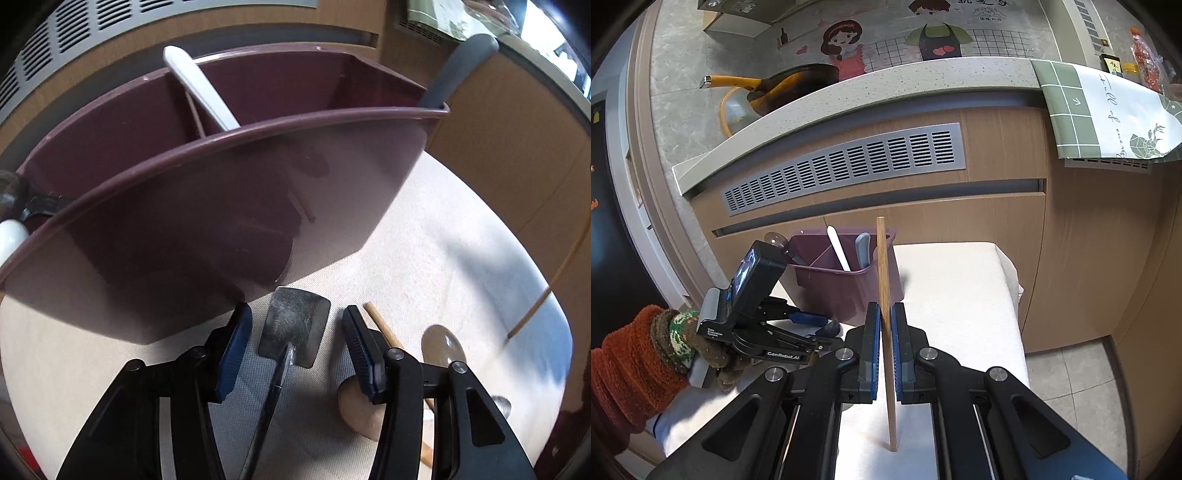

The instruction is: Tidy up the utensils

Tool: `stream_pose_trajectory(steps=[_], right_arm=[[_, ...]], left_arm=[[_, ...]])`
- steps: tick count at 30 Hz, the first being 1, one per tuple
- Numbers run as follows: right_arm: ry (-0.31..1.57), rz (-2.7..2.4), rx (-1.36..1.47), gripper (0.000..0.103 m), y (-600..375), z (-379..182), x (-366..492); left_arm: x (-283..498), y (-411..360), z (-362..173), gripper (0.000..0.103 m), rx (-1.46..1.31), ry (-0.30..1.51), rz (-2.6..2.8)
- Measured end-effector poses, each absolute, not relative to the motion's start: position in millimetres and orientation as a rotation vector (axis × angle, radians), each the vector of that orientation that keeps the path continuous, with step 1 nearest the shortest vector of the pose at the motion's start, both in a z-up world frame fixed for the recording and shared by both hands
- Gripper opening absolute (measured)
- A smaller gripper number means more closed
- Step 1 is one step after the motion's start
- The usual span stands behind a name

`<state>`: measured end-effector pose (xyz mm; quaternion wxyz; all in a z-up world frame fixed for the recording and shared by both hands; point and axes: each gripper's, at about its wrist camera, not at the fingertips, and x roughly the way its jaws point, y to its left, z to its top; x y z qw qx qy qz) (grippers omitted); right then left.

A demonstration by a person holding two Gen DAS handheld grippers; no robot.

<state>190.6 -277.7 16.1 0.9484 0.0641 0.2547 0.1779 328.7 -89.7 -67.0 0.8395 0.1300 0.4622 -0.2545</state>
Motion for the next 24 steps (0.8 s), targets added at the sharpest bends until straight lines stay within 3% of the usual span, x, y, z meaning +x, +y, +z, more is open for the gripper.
stream_pose_trajectory(steps=[1, 2, 12, 18, 24], right_arm=[[0.517, 0.363, 0.129, 0.006, -277, 16, 190], [0.517, 0.365, 0.128, 0.006, -277, 17, 190], [0.483, 0.368, 0.118, 0.006, -270, 29, 188], [0.381, 0.386, 0.089, 0.005, -252, 65, 189], [0.186, 0.391, 0.001, 0.005, -224, 160, 210]], left_arm=[[327, -89, -66, 0.036, 0.274, 0.953, -0.505], [322, -87, -67, 0.034, 0.265, 0.943, -0.495], [249, -38, -17, 0.033, 0.034, 0.675, -0.364], [219, -14, 74, 0.033, -0.046, 0.400, -0.321], [235, -8, 180, 0.033, -0.138, 0.146, -0.326]])
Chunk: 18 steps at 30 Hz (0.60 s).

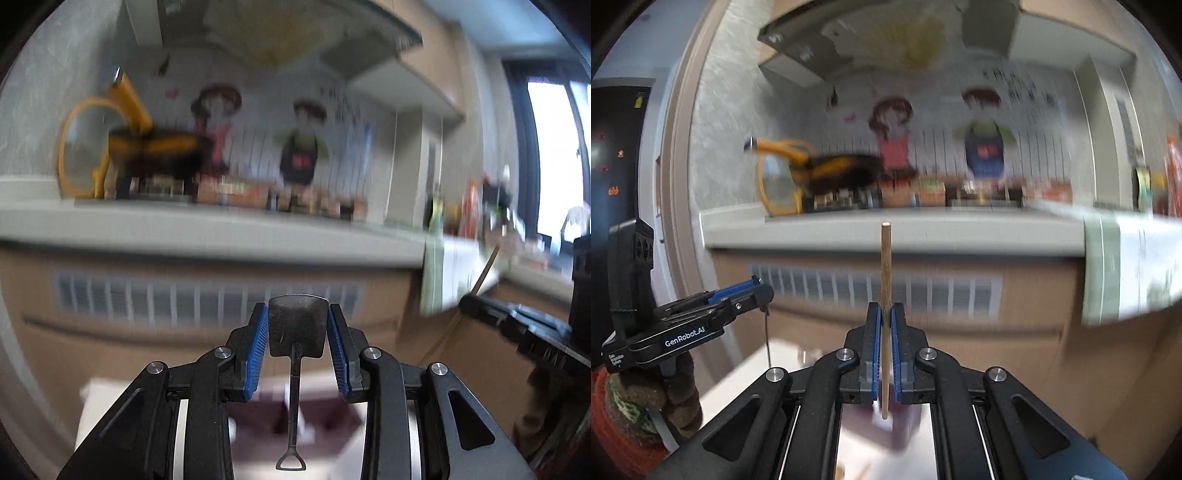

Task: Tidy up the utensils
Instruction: 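Lower the spatula and chopstick into the holder and open both grippers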

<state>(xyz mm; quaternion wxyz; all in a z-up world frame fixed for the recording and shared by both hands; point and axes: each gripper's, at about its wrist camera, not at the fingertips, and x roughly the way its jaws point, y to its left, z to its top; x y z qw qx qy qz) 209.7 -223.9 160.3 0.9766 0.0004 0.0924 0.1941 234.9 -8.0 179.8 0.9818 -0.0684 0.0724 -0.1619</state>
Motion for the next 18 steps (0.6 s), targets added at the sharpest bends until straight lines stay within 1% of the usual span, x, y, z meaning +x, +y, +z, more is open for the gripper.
stream_pose_trajectory(steps=[3, 6, 10, 15, 18], right_arm=[[0.176, 0.369, -0.043, 0.005, -208, 185, 232], [0.209, 0.357, -0.067, 0.005, -198, 182, 252], [0.292, 0.376, -0.063, 0.005, -192, 156, 274], [0.420, 0.398, -0.051, 0.005, -182, 112, 300], [0.487, 0.417, -0.044, 0.005, -177, 89, 310]], left_arm=[[252, 1, 195, 0.033, -0.218, 0.063, -0.312], [270, 14, 186, 0.033, -0.261, 0.043, -0.290], [304, 17, 155, 0.033, -0.308, 0.122, -0.267], [325, 21, 108, 0.033, -0.344, 0.207, -0.257], [336, 17, 81, 0.033, -0.341, 0.288, -0.299]])
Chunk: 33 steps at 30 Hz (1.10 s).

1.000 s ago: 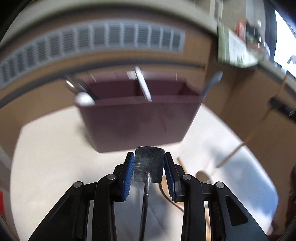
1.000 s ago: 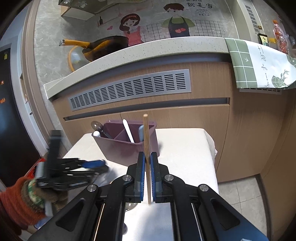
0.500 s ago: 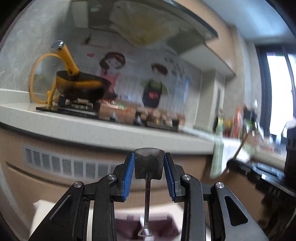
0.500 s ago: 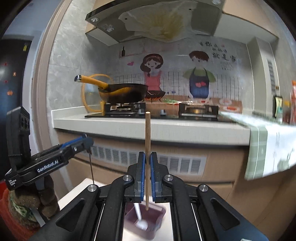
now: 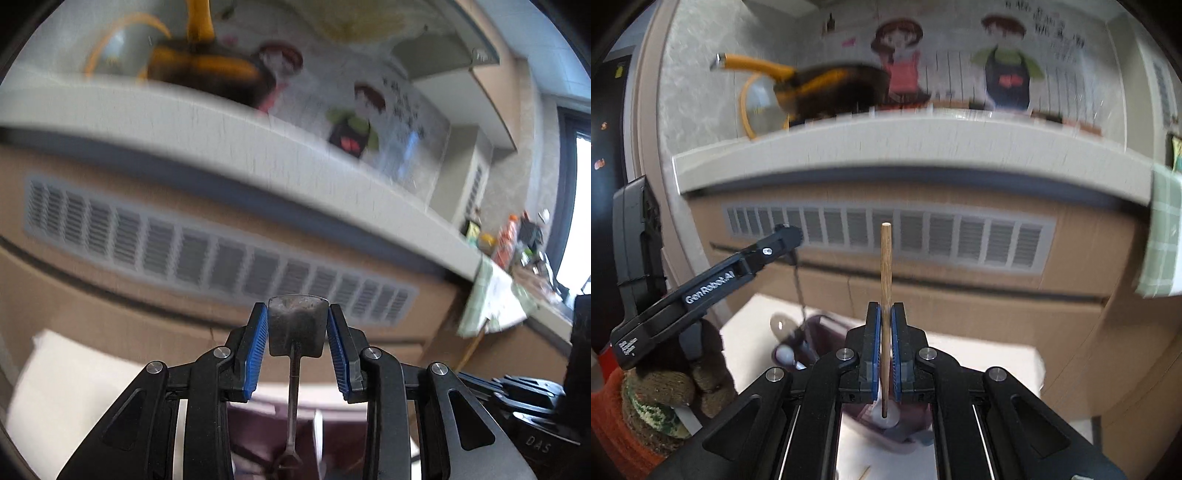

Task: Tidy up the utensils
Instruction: 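Lower the spatula and chopstick into the holder and open both grippers, then reach the right gripper down and grasp the translucent grey spoon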

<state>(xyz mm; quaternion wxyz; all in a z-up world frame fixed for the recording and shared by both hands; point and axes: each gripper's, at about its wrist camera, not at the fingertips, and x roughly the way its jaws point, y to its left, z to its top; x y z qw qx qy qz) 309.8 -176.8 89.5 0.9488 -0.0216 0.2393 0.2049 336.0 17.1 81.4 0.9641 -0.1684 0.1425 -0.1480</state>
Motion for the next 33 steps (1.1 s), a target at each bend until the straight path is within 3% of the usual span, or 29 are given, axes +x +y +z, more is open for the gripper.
stream_pose_trajectory(steps=[6, 8, 13, 18, 27, 33], right_arm=[[0.648, 0.457, 0.004, 0.006, -175, 50, 327], [0.685, 0.474, 0.040, 0.011, -179, 44, 331], [0.549, 0.460, 0.054, 0.014, -198, 60, 294], [0.464, 0.402, 0.043, 0.019, -223, 62, 246], [0.706, 0.334, 0.079, 0.019, -255, -34, 206], [0.818, 0.295, 0.107, 0.021, -262, -77, 195]], left_arm=[[352, 16, 43, 0.037, -0.373, 0.458, -0.318], [343, 19, 43, 0.044, -0.372, 0.448, -0.298], [296, 30, 57, 0.046, -0.362, 0.389, -0.236], [254, 28, 49, 0.046, -0.309, 0.454, -0.186], [199, -34, -46, 0.046, -0.133, 0.803, -0.316], [190, -68, -62, 0.046, -0.012, 0.850, -0.317]])
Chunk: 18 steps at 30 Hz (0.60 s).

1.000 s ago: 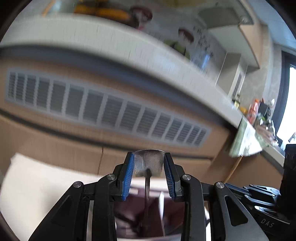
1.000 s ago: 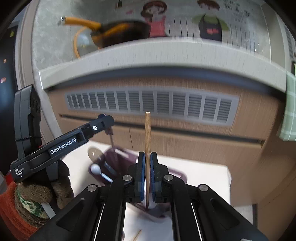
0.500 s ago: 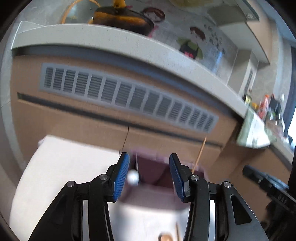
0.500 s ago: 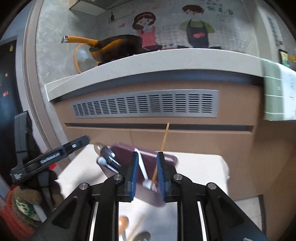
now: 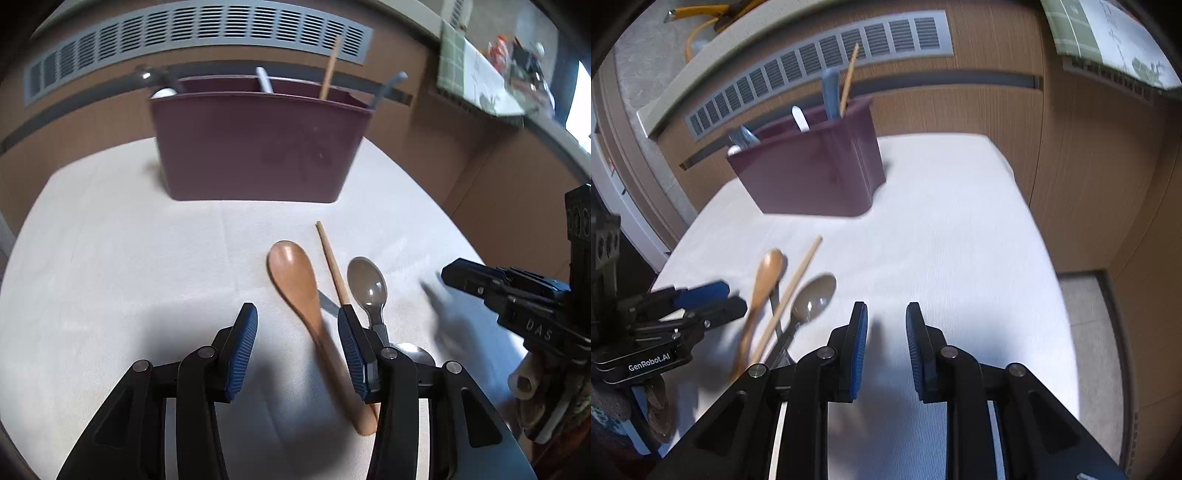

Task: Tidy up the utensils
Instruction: 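Reach the right gripper down and grasp the translucent grey spoon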

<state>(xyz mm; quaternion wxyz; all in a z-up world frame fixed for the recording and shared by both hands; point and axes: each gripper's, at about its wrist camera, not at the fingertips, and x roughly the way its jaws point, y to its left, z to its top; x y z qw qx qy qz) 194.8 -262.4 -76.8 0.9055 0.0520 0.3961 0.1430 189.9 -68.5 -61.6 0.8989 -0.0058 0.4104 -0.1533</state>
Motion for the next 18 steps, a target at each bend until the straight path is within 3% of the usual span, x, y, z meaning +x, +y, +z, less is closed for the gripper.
stream_pose_trajectory(steps=[8, 18], right_arm=[[0.839, 0.403, 0.098, 0.021, -232, -81, 193], [0.903, 0.396, 0.054, 0.022, -194, -90, 214]], left_arm=[[185, -76, -67, 0.046, 0.086, 0.859, -0.246], [173, -10, -68, 0.046, -0.035, 0.884, -0.128]])
